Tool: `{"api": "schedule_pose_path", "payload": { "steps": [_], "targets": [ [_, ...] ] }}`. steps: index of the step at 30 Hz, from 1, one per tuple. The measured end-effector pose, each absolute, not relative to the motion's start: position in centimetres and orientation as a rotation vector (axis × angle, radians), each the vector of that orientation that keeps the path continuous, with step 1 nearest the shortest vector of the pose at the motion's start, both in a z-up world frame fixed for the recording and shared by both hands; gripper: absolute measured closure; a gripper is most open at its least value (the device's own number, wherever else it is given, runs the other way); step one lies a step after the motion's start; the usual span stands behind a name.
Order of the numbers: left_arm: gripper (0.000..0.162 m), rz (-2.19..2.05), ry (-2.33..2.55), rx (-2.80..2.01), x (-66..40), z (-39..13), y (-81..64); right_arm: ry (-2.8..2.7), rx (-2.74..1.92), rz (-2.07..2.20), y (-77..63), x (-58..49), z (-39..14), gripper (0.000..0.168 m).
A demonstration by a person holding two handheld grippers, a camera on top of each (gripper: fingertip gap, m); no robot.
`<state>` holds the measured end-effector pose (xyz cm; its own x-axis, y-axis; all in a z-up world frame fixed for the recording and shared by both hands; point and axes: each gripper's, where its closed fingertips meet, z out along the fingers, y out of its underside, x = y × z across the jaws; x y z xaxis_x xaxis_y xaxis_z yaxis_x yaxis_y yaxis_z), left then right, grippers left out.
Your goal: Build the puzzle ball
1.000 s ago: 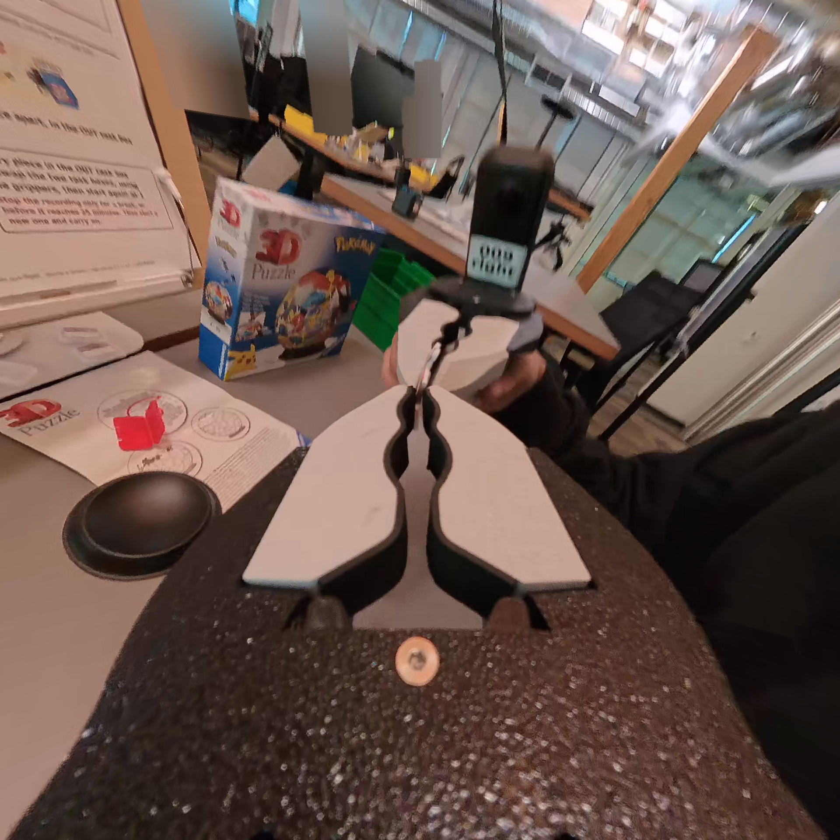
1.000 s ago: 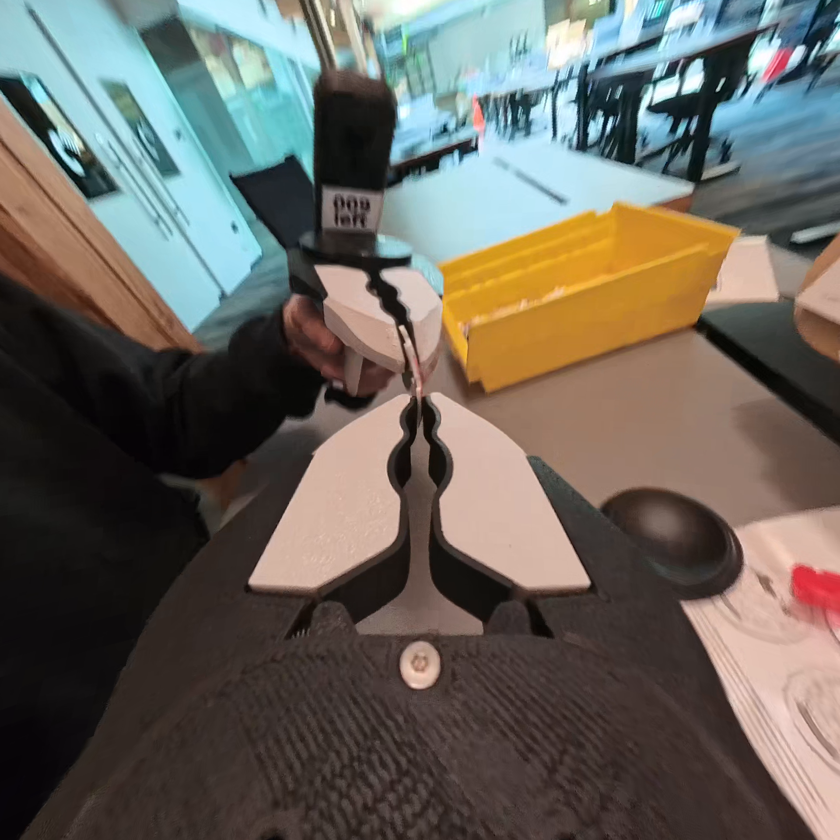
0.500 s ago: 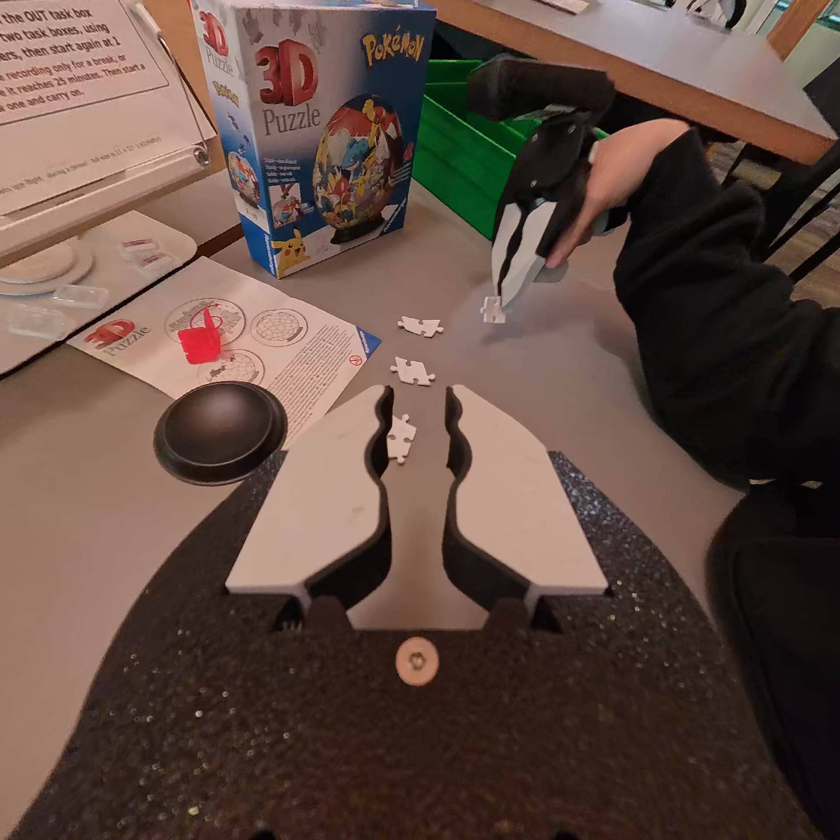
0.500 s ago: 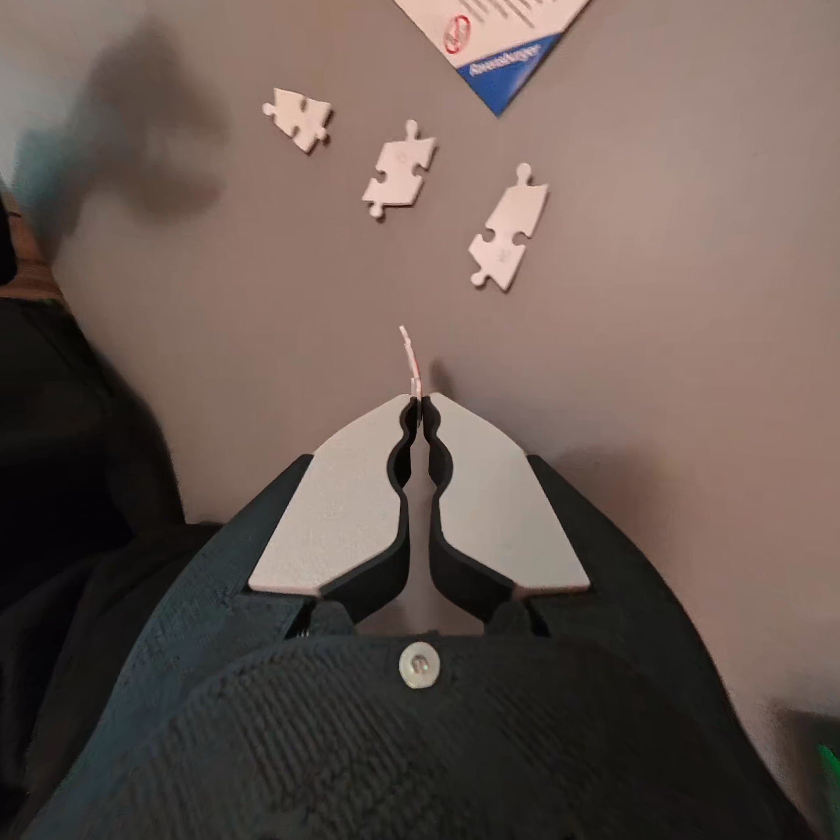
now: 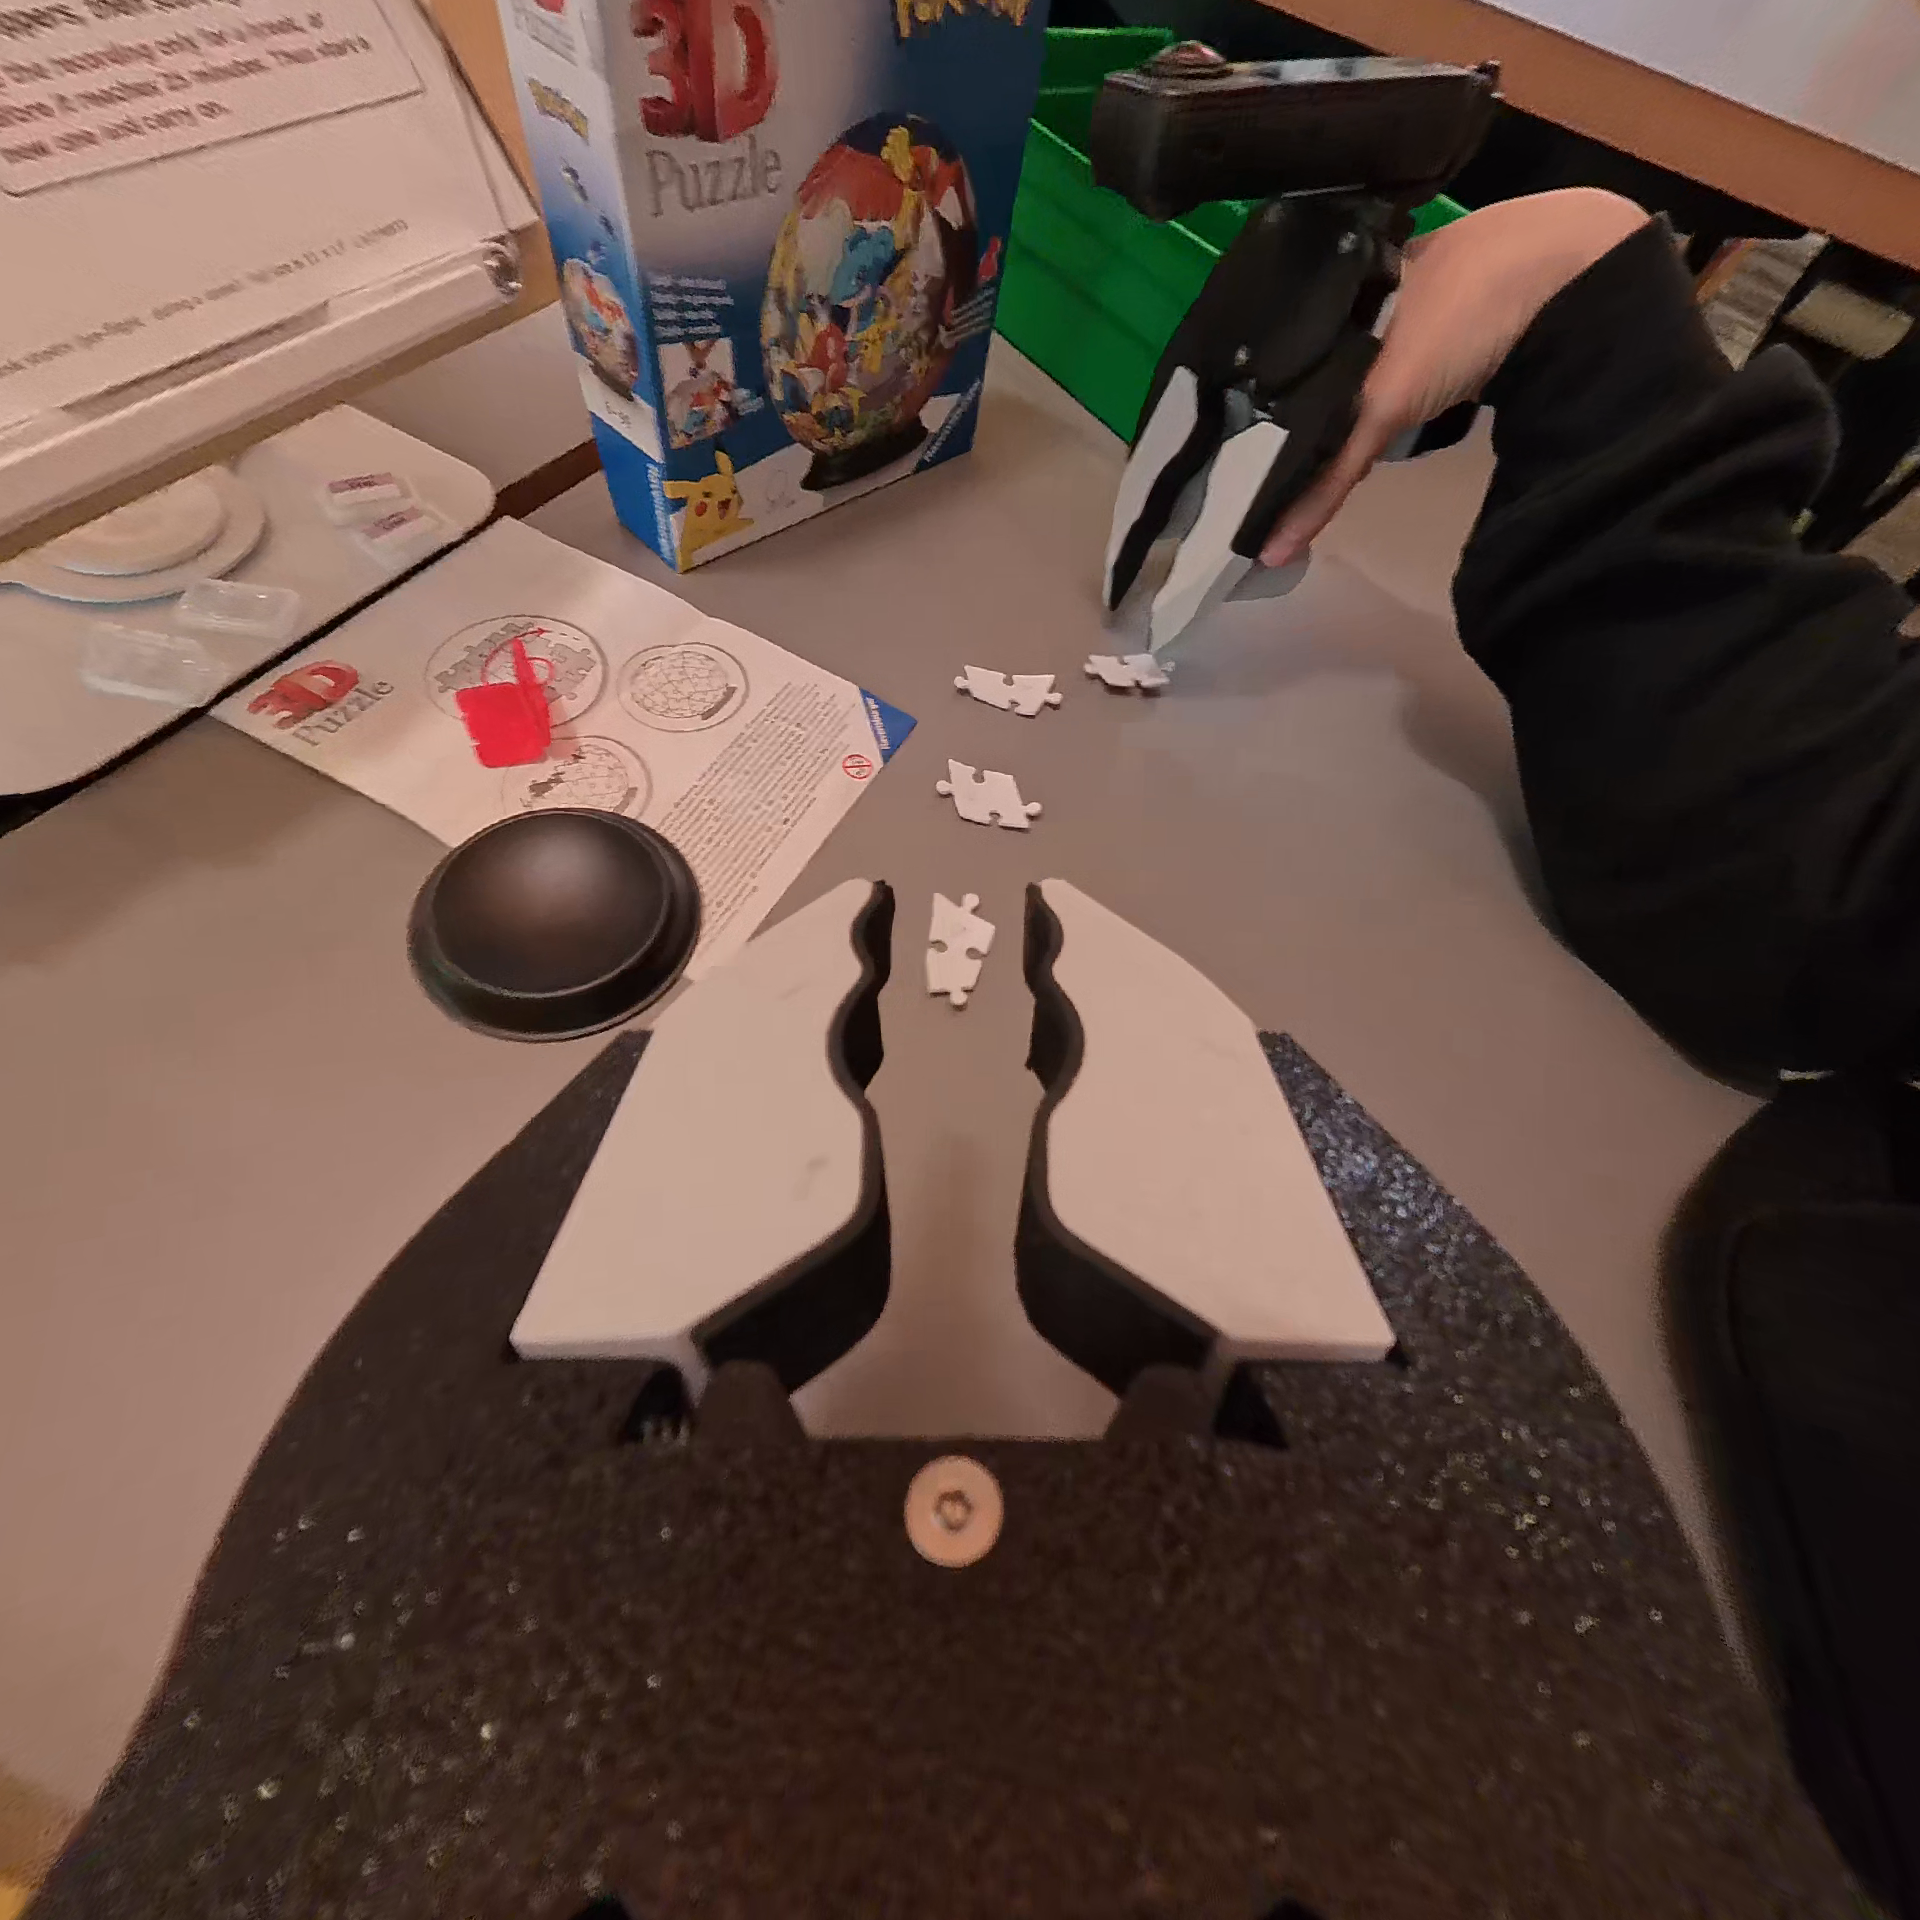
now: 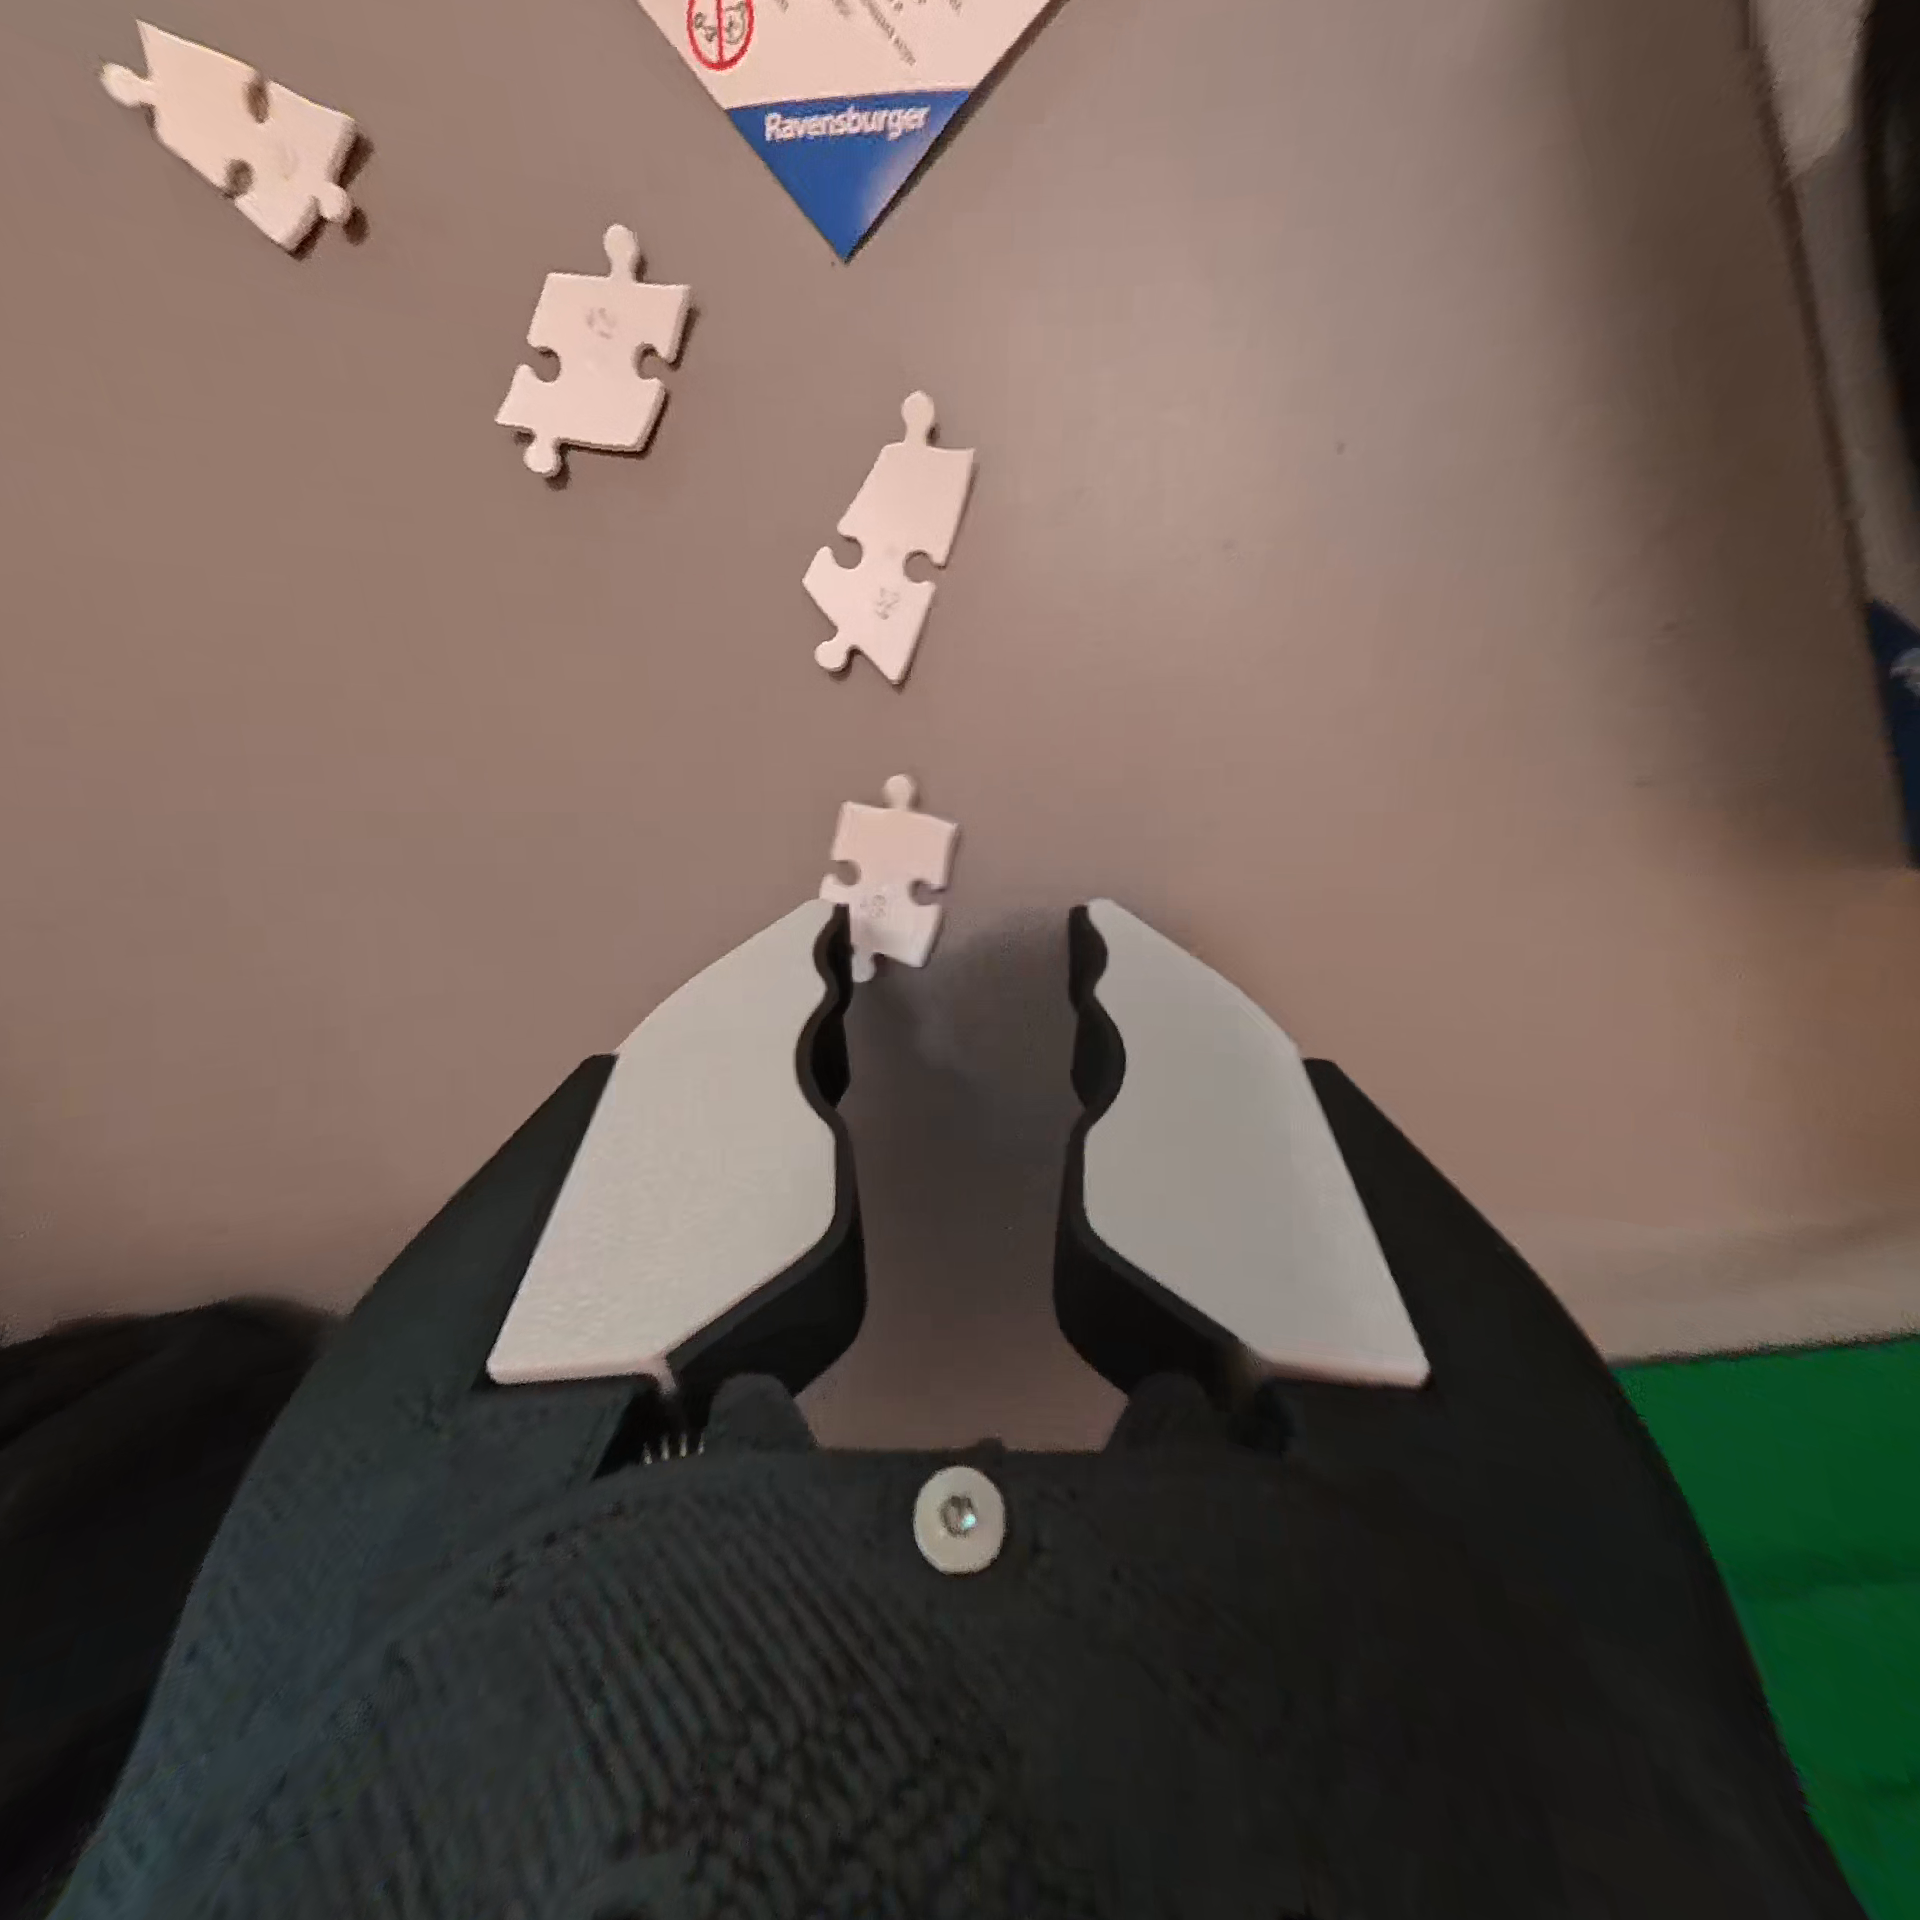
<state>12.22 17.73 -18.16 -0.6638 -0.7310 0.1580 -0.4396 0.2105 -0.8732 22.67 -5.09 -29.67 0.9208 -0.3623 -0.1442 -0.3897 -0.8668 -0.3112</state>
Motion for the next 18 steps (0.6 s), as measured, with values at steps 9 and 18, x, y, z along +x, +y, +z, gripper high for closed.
{"api": "schedule_pose_path", "payload": {
  "steps": [9, 18],
  "targets": [
    [0.133, -0.975, 1.780, -1.361, 13.3, -12.7, 33.8, 0.177, -2.316, -0.527, 1.1, 26.5, -20.1, 0.104],
    [0.121, -0.308, 2.034, -1.584, 12.0, -19.6, 47.5, 0.111, -1.956, -0.473, 6.2, 24.5, -13.8, 0.098]
  ]
}}
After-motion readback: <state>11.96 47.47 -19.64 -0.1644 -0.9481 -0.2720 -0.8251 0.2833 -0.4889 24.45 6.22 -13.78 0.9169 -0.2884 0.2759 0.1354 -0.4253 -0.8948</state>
